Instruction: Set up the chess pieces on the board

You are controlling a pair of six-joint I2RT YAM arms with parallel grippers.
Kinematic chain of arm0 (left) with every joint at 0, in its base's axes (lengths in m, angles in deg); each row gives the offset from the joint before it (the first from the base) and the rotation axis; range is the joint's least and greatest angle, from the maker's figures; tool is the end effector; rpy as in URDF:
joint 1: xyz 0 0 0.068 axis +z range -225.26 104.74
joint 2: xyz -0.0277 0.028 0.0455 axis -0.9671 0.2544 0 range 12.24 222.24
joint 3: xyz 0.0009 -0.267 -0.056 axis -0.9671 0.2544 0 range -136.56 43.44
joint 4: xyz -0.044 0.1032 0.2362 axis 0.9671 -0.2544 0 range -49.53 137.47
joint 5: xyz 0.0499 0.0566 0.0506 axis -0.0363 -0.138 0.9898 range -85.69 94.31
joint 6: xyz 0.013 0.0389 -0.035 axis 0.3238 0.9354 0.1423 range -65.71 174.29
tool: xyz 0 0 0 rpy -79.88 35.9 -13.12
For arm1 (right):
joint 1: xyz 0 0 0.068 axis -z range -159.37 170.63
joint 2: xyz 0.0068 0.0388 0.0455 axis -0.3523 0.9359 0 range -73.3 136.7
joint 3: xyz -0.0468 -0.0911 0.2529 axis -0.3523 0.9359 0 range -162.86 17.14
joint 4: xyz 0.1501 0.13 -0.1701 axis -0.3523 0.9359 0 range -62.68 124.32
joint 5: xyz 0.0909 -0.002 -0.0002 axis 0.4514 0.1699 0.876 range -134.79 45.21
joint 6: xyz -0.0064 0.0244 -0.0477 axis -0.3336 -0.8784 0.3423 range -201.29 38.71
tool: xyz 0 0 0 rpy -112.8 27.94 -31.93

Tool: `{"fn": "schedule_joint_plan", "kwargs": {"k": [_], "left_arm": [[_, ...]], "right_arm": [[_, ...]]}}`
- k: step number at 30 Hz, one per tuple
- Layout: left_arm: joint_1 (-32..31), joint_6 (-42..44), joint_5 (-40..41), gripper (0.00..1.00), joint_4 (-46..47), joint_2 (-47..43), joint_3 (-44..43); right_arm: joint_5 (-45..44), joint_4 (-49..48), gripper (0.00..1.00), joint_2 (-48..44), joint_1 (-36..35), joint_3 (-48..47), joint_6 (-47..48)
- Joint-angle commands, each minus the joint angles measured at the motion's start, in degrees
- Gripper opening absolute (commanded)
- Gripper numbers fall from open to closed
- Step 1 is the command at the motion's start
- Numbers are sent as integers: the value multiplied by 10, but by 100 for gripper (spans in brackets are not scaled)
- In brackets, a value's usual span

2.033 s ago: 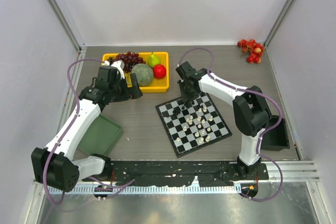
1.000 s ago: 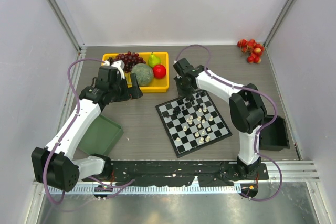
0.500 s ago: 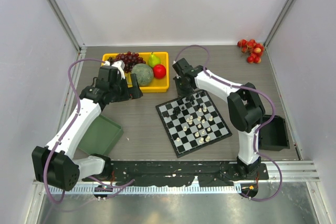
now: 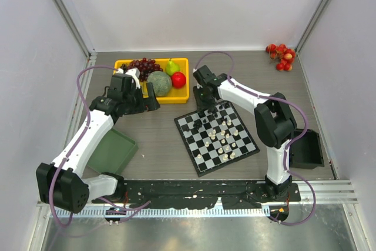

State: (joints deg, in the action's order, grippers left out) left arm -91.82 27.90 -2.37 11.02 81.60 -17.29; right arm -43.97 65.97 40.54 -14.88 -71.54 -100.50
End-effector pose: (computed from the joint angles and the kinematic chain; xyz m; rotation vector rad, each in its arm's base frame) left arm 0.2436 -0.0767 0.3056 -0.1485 2.4031 -0.4950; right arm 0.3435 0.2458 0.2068 -0.3909 2.6972 0.3089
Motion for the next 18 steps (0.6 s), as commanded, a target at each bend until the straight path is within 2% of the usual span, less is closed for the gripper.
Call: {"fn": "schedule_joint_plan", "kwargs": {"k": [1, 10, 18], "left_arm": [[-2, 2, -13, 99, 17, 3, -16], [-2, 3, -12, 100, 16, -2, -12], [-2, 0, -18, 100, 18, -2, -16]], "right_arm": [[-5, -2, 37, -35, -4, -15, 7], [-58, 12, 41, -78, 11, -32, 20], [-48, 17, 40, -64, 34, -19, 27]]}}
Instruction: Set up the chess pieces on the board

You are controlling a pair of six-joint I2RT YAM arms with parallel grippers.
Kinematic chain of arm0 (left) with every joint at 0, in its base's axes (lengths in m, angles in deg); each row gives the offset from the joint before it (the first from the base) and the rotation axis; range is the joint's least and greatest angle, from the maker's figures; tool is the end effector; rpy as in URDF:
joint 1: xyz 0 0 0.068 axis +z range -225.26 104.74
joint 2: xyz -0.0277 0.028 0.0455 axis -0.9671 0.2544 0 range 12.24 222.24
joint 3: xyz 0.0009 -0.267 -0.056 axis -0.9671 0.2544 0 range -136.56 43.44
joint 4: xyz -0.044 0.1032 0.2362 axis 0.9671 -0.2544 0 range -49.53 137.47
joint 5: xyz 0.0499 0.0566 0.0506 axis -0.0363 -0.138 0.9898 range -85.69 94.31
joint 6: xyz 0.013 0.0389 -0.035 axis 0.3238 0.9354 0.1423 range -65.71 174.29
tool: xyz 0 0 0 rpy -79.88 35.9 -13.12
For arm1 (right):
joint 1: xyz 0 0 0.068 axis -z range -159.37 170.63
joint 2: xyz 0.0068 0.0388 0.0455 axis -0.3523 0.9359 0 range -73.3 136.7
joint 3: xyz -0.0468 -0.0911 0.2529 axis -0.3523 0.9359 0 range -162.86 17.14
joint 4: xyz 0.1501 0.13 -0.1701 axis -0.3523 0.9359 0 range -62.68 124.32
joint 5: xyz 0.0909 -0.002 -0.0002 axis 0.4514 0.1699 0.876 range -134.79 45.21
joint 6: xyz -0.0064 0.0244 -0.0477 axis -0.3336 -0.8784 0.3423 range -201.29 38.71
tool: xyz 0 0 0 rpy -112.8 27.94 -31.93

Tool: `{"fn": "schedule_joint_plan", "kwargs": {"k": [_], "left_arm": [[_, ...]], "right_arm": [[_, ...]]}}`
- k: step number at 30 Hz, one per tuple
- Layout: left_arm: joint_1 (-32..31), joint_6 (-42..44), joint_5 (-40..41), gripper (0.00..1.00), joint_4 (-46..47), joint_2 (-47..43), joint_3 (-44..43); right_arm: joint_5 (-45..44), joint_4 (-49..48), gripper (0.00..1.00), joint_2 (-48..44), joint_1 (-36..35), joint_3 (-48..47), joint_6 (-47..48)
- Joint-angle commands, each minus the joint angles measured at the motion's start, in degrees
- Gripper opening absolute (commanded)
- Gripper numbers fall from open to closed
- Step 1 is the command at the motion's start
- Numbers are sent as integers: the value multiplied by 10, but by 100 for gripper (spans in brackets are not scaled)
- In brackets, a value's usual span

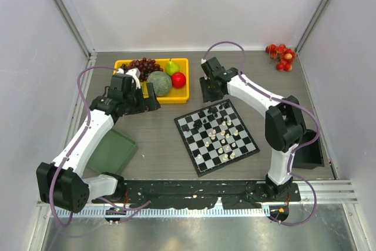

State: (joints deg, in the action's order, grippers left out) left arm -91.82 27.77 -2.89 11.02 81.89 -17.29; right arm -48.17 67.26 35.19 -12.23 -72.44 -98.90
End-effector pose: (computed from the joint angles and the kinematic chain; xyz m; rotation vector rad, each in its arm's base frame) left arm 0.2444 -0.0773 0.3045 -0.1475 2.4099 -0.5050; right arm 0.3469 0.2216 0.2475 -0.3257 2.5946 0.2412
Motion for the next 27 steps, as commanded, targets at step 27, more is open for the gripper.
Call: {"fn": "schedule_joint_plan", "kwargs": {"k": [27], "left_arm": [[-2, 0, -14, 100, 21, -1, -10]], "right_arm": [[7, 16, 25, 32, 8, 8, 14]]}}
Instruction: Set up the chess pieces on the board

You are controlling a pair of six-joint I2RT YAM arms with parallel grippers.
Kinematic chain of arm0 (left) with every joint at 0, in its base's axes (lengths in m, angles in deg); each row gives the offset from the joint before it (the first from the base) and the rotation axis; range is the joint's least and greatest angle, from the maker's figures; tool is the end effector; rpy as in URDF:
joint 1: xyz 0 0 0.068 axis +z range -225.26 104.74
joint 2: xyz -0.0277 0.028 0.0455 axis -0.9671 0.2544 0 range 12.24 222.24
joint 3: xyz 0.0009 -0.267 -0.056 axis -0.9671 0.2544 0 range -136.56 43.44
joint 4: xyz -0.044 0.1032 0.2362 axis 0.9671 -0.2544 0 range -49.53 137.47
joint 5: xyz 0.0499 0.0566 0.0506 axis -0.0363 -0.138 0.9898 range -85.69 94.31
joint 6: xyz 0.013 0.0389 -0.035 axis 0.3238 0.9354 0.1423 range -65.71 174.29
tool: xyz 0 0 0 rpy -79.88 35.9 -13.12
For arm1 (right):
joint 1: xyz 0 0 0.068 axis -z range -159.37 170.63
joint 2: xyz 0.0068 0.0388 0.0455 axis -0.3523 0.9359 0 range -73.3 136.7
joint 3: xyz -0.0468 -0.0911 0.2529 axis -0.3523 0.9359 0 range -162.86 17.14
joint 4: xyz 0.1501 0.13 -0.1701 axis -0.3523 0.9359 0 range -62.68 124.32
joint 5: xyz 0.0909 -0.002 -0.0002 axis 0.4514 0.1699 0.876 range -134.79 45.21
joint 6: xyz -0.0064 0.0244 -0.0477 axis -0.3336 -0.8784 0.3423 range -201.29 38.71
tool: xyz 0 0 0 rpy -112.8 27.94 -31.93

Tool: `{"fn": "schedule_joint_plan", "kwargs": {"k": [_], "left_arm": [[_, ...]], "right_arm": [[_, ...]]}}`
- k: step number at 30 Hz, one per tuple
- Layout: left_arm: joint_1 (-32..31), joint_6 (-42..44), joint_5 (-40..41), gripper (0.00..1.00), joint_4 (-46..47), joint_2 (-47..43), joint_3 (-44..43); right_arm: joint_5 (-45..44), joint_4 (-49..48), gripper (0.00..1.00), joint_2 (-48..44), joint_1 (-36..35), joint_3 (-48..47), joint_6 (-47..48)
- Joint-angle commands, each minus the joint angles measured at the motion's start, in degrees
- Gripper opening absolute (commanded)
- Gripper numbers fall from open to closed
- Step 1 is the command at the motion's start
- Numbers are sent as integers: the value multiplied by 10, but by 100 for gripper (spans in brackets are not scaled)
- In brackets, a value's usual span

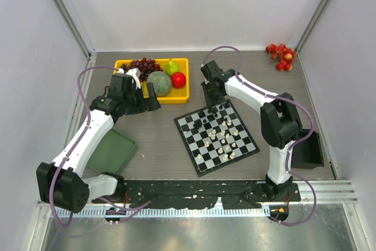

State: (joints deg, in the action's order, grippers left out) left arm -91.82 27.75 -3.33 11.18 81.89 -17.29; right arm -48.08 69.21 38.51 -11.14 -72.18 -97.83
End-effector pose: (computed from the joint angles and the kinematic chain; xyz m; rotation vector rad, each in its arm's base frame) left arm 0.2446 -0.0776 0.3047 -0.1438 2.4085 -0.5149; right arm 0.3537 0.2167 0.2216 -0.3409 2.6832 0.1810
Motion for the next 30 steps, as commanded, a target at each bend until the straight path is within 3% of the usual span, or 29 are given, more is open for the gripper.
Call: {"fn": "schedule_joint_plan", "kwargs": {"k": [1, 7, 30], "left_arm": [[-3, 1, -10, 100, 19, 0, -11], [-2, -1, -11, 100, 20, -3, -7], [-2, -3, -10, 99, 22, -7, -1]], "right_arm": [[9, -3, 24, 0, -3, 5, 5], [21, -6, 19, 0, -3, 6, 5], [21, -29, 20, 7, -3, 0, -9]]}}
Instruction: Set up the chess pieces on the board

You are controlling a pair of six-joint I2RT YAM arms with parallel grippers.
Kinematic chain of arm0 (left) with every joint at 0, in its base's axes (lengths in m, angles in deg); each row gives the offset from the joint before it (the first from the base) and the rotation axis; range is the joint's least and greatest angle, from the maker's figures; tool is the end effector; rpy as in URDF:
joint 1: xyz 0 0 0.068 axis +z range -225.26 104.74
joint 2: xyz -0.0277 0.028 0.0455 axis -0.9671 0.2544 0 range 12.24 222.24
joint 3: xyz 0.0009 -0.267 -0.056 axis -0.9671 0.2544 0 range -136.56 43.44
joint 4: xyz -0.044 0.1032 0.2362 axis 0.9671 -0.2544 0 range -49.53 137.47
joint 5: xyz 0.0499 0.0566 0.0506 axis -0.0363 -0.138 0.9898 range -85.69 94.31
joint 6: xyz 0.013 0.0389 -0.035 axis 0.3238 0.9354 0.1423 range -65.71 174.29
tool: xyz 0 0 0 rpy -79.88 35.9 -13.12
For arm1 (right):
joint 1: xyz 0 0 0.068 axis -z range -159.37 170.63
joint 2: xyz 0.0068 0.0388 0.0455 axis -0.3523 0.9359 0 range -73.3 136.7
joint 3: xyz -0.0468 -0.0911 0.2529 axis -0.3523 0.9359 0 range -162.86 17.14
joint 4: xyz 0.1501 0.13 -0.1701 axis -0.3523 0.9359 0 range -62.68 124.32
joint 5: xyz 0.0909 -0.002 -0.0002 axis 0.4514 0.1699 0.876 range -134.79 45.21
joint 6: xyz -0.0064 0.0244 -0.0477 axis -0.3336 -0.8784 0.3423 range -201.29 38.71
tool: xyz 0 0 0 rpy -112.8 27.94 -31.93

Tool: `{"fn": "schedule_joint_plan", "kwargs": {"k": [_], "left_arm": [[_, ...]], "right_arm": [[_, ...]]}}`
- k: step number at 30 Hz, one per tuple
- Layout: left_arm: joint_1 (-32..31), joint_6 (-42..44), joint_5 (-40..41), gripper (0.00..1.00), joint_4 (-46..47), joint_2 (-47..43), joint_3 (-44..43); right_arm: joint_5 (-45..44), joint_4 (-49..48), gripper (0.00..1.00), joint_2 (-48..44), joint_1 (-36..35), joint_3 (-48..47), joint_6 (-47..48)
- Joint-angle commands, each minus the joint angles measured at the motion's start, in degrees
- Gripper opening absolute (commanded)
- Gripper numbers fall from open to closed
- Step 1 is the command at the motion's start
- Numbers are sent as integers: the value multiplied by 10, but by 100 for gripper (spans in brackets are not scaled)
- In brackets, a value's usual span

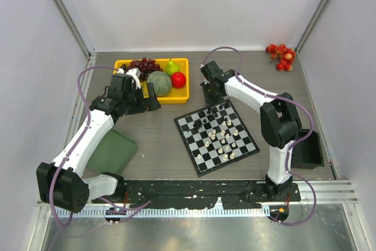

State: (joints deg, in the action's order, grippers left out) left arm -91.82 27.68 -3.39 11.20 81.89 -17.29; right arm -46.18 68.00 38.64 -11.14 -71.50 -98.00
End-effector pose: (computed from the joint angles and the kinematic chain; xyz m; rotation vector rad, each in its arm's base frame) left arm 0.2446 -0.0776 0.3047 -0.1447 2.4084 -0.5167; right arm 0.3537 0.2180 0.2181 -0.3475 2.6862 0.2272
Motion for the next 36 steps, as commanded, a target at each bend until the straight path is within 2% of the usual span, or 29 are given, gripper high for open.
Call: {"fn": "schedule_joint_plan", "kwargs": {"k": [1, 12, 21, 26, 36], "left_arm": [[-2, -2, -10, 100, 22, -7, -1], [-2, -2, -12, 100, 23, -7, -1], [-2, -2, -12, 100, 23, -6, 0], [-2, -3, -13, 100, 23, -3, -3], [-2, -3, -15, 100, 25, 2, -3]], "right_arm": [[2, -16, 20, 6, -2, -7, -9], [5, -30, 21, 1, -3, 2, -16], [20, -31, 37, -18, 0, -5, -5], [-6, -32, 42, -52, 14, 2, -3], [-12, -32, 41, -75, 34, 47, -1]]}}
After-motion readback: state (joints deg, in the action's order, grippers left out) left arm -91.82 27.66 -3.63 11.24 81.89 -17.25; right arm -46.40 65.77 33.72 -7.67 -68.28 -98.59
